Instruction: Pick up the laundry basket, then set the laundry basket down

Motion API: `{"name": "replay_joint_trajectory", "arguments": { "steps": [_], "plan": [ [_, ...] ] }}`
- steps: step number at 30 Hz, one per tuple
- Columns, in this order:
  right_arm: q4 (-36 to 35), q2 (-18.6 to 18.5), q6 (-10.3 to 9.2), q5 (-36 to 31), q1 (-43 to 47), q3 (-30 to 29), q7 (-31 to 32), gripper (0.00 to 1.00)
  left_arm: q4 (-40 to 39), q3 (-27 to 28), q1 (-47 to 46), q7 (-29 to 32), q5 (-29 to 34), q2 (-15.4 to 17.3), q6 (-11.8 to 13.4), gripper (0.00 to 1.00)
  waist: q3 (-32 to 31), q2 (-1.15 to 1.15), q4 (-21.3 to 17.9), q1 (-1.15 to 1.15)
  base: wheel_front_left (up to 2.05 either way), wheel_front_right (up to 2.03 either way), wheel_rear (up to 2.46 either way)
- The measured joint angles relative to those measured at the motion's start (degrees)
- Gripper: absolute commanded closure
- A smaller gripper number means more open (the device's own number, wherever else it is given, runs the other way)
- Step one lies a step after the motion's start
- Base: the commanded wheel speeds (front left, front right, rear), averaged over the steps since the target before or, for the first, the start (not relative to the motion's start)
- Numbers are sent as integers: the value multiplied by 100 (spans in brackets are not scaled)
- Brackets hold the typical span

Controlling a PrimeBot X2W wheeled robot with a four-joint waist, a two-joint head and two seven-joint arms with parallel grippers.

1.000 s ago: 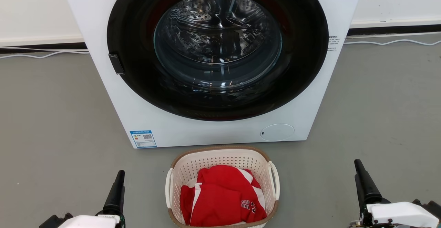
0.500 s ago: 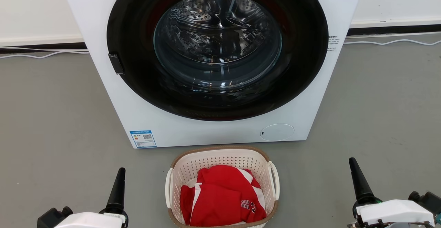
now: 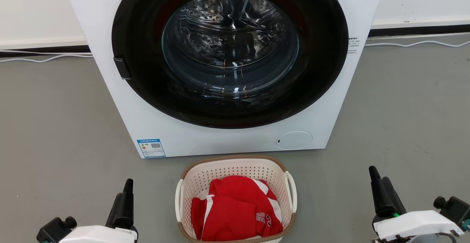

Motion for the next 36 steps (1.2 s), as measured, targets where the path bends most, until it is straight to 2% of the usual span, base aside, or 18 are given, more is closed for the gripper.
{"name": "replay_joint_trajectory", "arguments": {
  "steps": [10, 36],
  "plan": [
    [-14, -125, 4, -710, -129, 59, -152, 0, 9, -16, 75, -148, 617, 111, -5, 0, 14, 0, -1, 0, 0, 0, 0],
    [-111, -171, 5, -2517, -114, 237, -591, 0, -12, -25, 93, -604, 2286, 165, -8, 0, 59, 0, -71, 0, 0, 0, 0]
  ]
}}
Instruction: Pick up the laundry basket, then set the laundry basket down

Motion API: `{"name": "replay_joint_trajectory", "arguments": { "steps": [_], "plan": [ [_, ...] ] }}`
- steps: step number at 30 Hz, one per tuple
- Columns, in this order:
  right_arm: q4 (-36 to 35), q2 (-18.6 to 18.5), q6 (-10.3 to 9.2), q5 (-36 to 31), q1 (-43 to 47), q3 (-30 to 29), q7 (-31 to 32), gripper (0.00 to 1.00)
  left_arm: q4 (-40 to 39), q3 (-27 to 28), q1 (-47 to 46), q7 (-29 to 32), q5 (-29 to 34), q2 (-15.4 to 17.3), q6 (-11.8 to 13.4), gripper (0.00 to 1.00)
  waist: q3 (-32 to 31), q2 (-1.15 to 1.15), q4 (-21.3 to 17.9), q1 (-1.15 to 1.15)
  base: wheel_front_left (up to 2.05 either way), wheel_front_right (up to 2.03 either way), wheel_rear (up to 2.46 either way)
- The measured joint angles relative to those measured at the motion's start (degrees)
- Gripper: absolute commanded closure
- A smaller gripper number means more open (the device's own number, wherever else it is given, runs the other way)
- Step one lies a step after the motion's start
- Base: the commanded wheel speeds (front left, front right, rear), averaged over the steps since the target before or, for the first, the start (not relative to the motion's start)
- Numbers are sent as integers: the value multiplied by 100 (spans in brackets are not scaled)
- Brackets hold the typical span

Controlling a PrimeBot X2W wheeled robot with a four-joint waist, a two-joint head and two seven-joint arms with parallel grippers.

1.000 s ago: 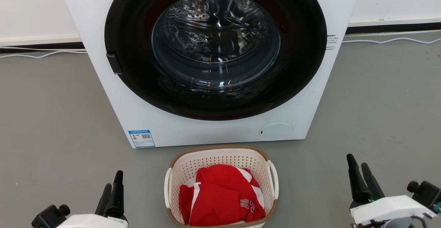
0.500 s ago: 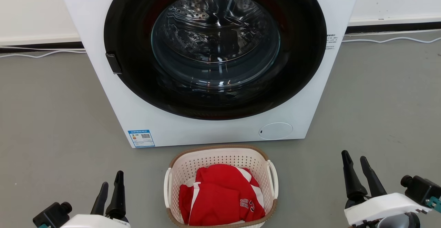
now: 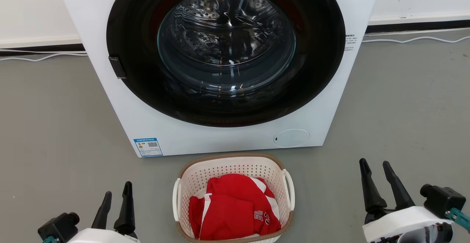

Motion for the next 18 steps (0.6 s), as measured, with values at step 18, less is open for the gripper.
{"name": "replay_joint_trajectory", "arguments": {
  "steps": [18],
  "plan": [
    [-41, -32, 1, -1216, -1, 145, -290, 0, -40, 2, 81, -265, 1128, 121, -7, 0, 27, 0, -37, 0, 0, 0, 0]
  ]
}}
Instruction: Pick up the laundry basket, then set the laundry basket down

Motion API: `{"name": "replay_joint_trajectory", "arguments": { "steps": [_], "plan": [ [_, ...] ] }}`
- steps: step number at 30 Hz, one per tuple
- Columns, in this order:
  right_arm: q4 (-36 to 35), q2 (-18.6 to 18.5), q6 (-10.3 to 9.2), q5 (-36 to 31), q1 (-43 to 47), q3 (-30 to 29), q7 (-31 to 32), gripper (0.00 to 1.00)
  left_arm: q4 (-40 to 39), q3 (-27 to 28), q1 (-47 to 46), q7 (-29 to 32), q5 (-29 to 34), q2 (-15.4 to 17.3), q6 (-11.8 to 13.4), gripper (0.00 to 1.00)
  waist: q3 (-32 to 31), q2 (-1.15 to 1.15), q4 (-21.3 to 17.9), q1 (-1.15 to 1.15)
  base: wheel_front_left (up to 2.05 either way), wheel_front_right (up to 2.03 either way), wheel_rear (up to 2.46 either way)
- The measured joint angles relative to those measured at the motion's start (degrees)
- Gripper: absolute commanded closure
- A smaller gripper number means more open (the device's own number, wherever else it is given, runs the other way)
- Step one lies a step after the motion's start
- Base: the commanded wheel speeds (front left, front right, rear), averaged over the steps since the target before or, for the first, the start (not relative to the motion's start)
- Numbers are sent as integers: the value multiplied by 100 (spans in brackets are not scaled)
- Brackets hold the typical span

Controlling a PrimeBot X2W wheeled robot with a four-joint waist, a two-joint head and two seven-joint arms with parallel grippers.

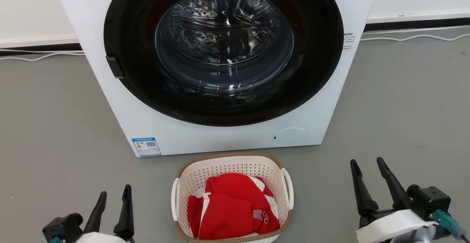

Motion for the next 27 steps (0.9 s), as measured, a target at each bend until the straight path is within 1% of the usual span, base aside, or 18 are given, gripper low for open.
{"name": "replay_joint_trajectory", "arguments": {
  "steps": [12, 15, 27],
  "plan": [
    [-40, -64, 0, -788, 0, 57, -187, 0, -41, -19, 36, -229, 710, 45, -1, 0, 37, 0, -44, 0, 0, 0, 0],
    [-49, -70, 1, -875, 0, 67, -227, 0, -46, -20, 36, -247, 842, 52, -2, 0, 50, 0, -48, 0, 0, 0, 0],
    [-87, -76, 1, -912, -1, 66, -227, 0, -69, -24, 36, -247, 860, 56, -5, 0, 88, 0, -58, 0, 0, 0, 0]
  ]
}}
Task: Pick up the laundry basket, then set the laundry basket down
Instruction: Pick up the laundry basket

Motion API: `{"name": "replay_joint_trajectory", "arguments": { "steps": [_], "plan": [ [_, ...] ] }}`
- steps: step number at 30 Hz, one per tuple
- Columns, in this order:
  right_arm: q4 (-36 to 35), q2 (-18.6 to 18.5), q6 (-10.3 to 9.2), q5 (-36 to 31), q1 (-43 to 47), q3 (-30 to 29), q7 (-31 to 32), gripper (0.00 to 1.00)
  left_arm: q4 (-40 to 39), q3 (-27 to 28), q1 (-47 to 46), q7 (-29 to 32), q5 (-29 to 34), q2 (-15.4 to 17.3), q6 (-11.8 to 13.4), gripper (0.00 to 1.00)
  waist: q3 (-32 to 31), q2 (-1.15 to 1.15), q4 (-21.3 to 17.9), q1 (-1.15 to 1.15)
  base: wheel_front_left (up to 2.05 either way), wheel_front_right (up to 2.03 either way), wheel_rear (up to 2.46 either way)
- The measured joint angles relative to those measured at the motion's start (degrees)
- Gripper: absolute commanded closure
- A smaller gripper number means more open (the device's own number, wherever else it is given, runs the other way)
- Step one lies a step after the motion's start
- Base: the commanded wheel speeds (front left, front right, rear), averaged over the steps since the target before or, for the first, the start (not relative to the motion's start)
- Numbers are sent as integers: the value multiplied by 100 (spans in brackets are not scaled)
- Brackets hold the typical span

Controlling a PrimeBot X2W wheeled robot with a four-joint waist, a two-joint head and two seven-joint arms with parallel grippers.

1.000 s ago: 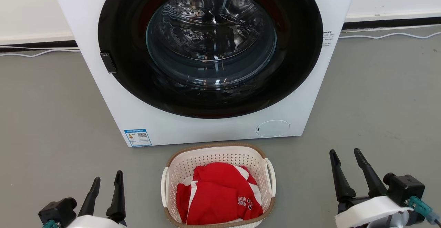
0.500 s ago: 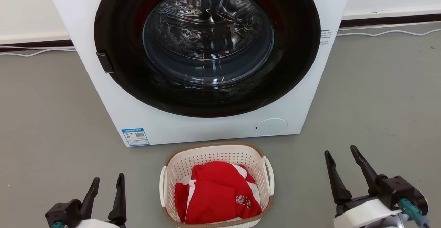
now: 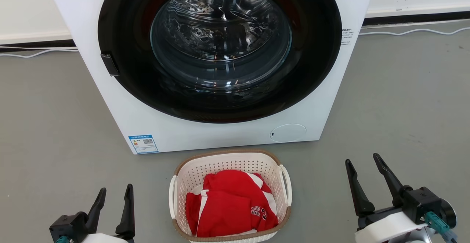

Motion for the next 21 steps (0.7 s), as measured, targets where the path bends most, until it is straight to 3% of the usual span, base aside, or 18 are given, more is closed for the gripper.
{"name": "replay_joint_trajectory", "arguments": {
  "steps": [11, 21],
  "plan": [
    [-21, 86, 0, 60, -218, -30, 0, 0, -47, -26, -75, 0, 8, -1, -15, 0, 351, 0, 23, 0, 0, 0, 0],
    [288, 131, 0, 47, -864, -35, -1, 0, 168, -174, -844, -25, 5, -16, -15, 0, 1120, 0, 101, 0, 0, 0, 0]
  ]
}}
